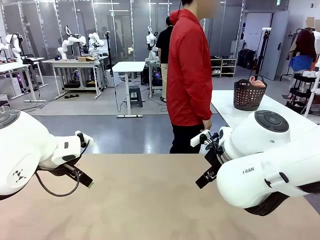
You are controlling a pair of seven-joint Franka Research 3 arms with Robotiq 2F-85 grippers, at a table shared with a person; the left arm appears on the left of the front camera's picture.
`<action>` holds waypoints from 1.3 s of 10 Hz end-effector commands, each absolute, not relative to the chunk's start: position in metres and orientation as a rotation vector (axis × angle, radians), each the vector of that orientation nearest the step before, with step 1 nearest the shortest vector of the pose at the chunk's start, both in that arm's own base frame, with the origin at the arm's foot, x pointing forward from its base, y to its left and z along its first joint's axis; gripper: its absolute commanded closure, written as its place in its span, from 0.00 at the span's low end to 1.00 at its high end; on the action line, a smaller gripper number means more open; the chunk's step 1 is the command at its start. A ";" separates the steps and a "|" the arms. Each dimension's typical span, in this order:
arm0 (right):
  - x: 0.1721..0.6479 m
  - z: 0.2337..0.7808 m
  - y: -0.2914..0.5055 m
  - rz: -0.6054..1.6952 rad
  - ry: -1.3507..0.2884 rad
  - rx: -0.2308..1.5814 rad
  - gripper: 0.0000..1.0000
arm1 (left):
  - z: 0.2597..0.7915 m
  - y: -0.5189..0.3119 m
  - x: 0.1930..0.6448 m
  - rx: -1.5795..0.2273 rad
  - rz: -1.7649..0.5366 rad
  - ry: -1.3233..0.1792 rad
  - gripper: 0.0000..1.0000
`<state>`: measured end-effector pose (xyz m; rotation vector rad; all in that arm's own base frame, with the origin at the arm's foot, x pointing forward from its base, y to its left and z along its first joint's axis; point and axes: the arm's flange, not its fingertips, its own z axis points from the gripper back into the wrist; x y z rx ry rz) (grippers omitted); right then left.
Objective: Fold the towel.
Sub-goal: Grab the top end of the 100 cm Hotel Towel extended by the human.
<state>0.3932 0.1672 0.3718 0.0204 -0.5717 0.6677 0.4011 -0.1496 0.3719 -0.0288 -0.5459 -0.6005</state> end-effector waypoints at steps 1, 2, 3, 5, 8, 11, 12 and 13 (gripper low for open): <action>0.393 0.372 0.167 0.666 -0.572 0.022 0.00 | 0.372 -0.149 0.401 -0.029 -0.600 -0.546 0.00; 0.393 0.372 0.167 0.666 -0.572 0.022 0.00 | 0.372 -0.149 0.401 -0.029 -0.600 -0.546 0.00; 0.393 0.372 0.167 0.666 -0.572 0.022 0.00 | 0.372 -0.149 0.401 -0.029 -0.600 -0.546 0.00; 0.392 0.395 0.167 0.696 -0.542 0.089 0.00 | 0.406 -0.153 0.399 -0.133 -0.594 -0.523 0.00; 0.391 0.487 0.117 0.629 -0.528 0.316 0.00 | 0.490 -0.094 0.400 -0.404 -0.571 -0.441 0.00; 0.385 0.539 0.015 0.560 -0.401 0.809 0.00 | 0.546 0.011 0.396 -0.802 -0.497 -0.330 0.00; 0.378 0.541 -0.023 0.562 -0.343 0.972 0.00 | 0.548 0.051 0.391 -0.932 -0.463 -0.264 0.00; 0.370 0.536 -0.070 0.556 -0.320 1.120 0.00 | 0.544 0.092 0.383 -1.087 -0.466 -0.272 0.00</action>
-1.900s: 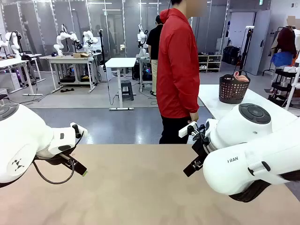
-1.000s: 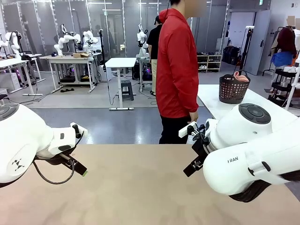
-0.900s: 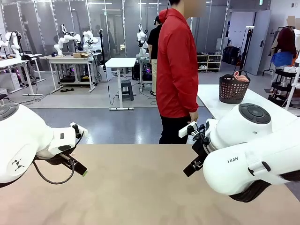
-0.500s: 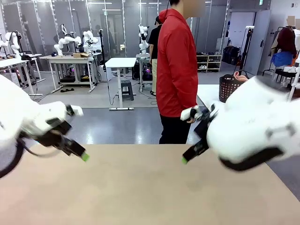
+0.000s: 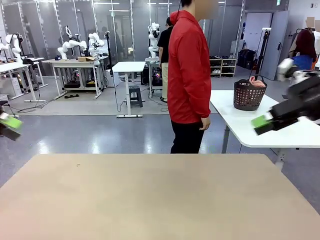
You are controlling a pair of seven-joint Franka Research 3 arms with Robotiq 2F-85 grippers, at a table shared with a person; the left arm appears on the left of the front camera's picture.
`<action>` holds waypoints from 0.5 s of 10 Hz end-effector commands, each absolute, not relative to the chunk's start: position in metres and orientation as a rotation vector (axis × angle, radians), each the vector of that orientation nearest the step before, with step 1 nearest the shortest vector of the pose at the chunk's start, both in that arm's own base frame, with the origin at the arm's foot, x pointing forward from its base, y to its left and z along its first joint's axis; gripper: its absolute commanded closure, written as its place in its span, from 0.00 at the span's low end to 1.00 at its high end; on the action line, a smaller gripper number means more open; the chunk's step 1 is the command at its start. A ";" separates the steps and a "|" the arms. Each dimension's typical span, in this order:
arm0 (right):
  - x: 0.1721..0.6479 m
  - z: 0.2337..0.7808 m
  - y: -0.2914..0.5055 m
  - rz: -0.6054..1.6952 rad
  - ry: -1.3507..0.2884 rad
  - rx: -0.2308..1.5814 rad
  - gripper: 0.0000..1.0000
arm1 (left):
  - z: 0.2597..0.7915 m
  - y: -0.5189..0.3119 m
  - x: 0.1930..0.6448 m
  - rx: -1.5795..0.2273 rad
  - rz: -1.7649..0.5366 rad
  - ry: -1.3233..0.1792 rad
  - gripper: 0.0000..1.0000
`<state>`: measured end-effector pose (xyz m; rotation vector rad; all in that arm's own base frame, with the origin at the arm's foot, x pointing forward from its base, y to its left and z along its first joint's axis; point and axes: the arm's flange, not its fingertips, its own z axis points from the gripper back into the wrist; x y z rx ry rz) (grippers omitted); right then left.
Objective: Fold the towel.
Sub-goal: Grab the top end of the 100 cm Hotel Towel extended by the human.
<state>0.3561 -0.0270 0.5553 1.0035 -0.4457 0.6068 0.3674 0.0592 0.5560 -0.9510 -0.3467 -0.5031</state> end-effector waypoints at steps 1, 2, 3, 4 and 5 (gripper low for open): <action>0.357 0.524 -0.124 0.480 -0.351 1.215 0.00 | 0.533 0.140 0.371 -1.278 -0.435 -0.350 0.00; 0.351 0.519 -0.144 0.443 -0.376 1.230 0.00 | 0.527 0.157 0.366 -1.329 -0.402 -0.389 0.00; 0.337 0.512 -0.173 0.410 -0.408 1.267 0.00 | 0.516 0.179 0.357 -1.383 -0.377 -0.407 0.00; 0.328 0.506 -0.192 0.361 -0.421 1.284 0.00 | 0.508 0.196 0.347 -1.417 -0.344 -0.429 0.00; 0.321 0.499 -0.205 0.318 -0.425 1.306 0.00 | 0.501 0.210 0.339 -1.449 -0.325 -0.460 0.00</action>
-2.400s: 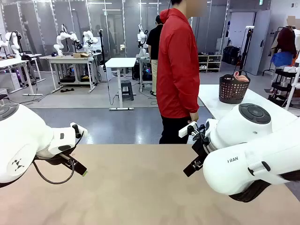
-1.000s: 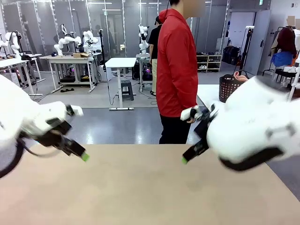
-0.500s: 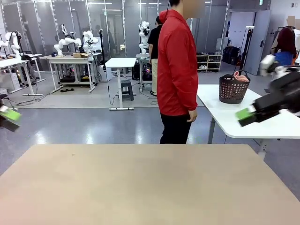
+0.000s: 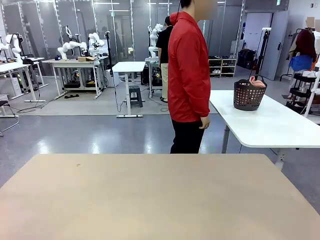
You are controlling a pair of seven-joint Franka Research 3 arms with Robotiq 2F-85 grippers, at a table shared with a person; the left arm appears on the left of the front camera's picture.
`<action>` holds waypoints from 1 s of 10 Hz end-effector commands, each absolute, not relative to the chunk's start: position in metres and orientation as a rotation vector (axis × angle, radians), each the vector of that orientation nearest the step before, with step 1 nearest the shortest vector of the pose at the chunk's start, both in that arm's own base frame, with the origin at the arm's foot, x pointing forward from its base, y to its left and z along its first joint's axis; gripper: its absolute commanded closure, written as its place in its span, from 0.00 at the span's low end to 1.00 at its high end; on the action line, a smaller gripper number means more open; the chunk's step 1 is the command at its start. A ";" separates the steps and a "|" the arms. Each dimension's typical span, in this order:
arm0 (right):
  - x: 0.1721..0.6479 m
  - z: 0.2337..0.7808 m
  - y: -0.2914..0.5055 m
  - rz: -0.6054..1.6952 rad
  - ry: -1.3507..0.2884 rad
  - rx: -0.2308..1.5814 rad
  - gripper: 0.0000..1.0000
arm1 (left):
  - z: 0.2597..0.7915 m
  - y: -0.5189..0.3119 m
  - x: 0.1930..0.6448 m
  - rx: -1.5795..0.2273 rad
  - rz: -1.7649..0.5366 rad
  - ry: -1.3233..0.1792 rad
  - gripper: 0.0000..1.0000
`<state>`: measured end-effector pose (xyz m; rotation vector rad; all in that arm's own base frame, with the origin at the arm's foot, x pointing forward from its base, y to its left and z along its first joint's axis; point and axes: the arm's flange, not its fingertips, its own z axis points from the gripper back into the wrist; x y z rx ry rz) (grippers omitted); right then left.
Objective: Fold the towel.
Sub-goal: Grab the top end of the 100 cm Hotel Towel extended by the human.
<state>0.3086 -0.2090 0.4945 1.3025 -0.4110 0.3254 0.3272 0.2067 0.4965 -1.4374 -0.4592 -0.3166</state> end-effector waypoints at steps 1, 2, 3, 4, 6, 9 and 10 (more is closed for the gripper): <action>0.319 0.494 -0.208 0.296 -0.424 1.310 0.00 | 0.499 0.218 0.335 -1.462 -0.293 -0.470 0.00; 0.321 0.491 -0.206 0.293 -0.410 1.306 0.00 | 0.496 0.221 0.335 -1.450 -0.278 -0.467 0.00; 0.326 0.487 -0.200 0.308 -0.389 1.303 0.00 | 0.494 0.216 0.338 -1.436 -0.279 -0.472 0.00; 0.313 0.484 -0.218 0.266 -0.407 1.314 0.00 | 0.484 0.222 0.327 -1.465 -0.262 -0.464 0.00; 0.313 0.484 -0.218 0.266 -0.407 1.314 0.00 | 0.484 0.222 0.327 -1.465 -0.262 -0.464 0.00; 0.313 0.484 -0.218 0.266 -0.407 1.314 0.00 | 0.484 0.222 0.327 -1.465 -0.262 -0.464 0.00; 0.313 0.484 -0.218 0.266 -0.407 1.314 0.00 | 0.484 0.222 0.327 -1.465 -0.262 -0.464 0.00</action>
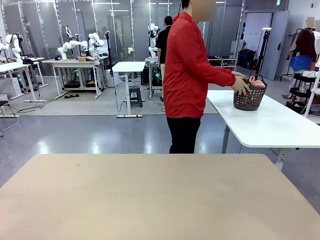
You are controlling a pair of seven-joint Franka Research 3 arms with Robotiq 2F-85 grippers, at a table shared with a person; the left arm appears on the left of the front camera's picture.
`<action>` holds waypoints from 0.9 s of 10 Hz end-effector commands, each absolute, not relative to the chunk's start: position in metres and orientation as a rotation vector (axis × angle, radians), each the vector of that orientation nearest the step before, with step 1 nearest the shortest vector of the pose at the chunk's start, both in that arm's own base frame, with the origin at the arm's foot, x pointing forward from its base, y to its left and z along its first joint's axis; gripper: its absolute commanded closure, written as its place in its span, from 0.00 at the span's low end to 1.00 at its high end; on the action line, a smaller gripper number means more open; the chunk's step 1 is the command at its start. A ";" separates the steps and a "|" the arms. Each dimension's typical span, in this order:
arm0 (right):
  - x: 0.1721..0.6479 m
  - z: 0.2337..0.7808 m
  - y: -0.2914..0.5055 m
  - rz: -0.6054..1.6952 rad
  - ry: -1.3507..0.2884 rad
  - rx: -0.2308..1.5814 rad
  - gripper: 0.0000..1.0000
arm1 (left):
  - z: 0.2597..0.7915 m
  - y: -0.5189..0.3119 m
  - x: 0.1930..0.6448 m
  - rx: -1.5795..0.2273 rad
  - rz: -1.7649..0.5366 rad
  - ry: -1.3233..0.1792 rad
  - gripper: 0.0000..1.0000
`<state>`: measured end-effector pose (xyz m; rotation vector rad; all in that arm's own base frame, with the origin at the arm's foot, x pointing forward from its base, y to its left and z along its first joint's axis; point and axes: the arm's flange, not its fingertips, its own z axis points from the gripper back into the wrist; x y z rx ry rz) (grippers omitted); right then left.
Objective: Fold the towel.
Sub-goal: Grab the top end of the 100 cm Hotel Towel extended by the human.
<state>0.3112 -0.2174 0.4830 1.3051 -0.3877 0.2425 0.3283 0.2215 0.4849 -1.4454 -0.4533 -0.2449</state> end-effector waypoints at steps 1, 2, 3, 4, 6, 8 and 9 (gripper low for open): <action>0.313 0.484 -0.218 0.266 -0.407 1.314 0.00 | 0.484 0.222 0.327 -1.465 -0.262 -0.464 0.00; 0.313 0.484 -0.218 0.266 -0.407 1.314 0.00 | 0.484 0.222 0.327 -1.465 -0.262 -0.464 0.00; 0.313 0.484 -0.218 0.266 -0.407 1.314 0.00 | 0.484 0.222 0.327 -1.465 -0.262 -0.464 0.00; 0.313 0.484 -0.218 0.266 -0.407 1.314 0.00 | 0.484 0.222 0.327 -1.465 -0.262 -0.464 0.00; 0.313 0.484 -0.218 0.266 -0.407 1.314 0.00 | 0.484 0.222 0.327 -1.465 -0.262 -0.464 0.00; 0.313 0.484 -0.218 0.266 -0.407 1.314 0.00 | 0.484 0.222 0.327 -1.465 -0.262 -0.464 0.00; 0.313 0.484 -0.218 0.266 -0.407 1.314 0.00 | 0.484 0.222 0.327 -1.465 -0.262 -0.464 0.00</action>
